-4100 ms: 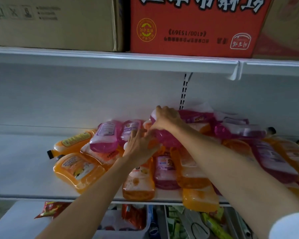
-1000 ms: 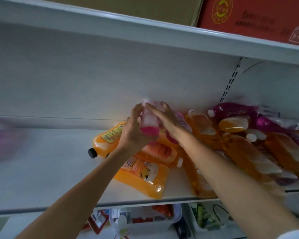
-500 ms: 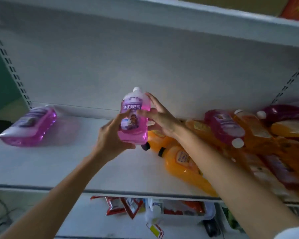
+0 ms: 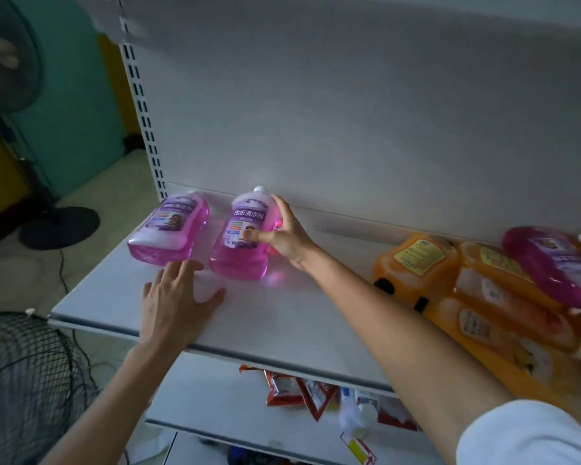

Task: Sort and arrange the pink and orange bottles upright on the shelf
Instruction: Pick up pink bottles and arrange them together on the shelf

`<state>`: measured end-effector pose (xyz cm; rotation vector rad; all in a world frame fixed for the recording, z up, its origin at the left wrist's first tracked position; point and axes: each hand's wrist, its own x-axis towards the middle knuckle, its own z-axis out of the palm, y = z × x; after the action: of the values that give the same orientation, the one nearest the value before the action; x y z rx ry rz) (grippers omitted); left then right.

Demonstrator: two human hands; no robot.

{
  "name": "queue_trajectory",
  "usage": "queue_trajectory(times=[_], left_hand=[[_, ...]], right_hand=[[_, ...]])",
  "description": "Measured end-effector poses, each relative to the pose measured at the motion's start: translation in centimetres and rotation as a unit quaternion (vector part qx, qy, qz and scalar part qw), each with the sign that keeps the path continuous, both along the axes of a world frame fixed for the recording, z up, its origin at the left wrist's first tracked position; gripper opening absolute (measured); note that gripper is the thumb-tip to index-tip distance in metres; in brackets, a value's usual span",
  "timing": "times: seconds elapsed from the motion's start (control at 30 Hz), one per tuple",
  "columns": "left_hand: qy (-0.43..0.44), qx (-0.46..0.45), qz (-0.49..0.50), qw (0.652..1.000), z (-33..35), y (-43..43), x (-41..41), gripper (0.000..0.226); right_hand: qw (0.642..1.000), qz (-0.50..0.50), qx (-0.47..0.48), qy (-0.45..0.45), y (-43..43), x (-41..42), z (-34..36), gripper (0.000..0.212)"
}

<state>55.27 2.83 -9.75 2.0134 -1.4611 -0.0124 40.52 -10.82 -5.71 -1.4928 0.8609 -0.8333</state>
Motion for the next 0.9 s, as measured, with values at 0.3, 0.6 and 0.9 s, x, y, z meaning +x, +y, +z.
queue_trajectory(times=[0.3,0.6,0.9], left_hand=[[0.043,0.039,0.046,0.997,0.3,-0.5,1.0,0.070],[0.004,-0.009,0.087,0.996,1.7,-0.4,-3.7,0.069],[0.016,-0.152,-0.116,0.981,5.4,-4.5,-13.7,0.053]], right_hand=[[0.983,-0.019,-0.047,0.176,-1.8,4.1,-0.4,0.061],[0.955,-0.062,-0.072,0.282,-1.0,-0.5,1.9,0.073],[0.940,-0.215,-0.120,0.237,-0.4,-16.5,7.2,0.063]])
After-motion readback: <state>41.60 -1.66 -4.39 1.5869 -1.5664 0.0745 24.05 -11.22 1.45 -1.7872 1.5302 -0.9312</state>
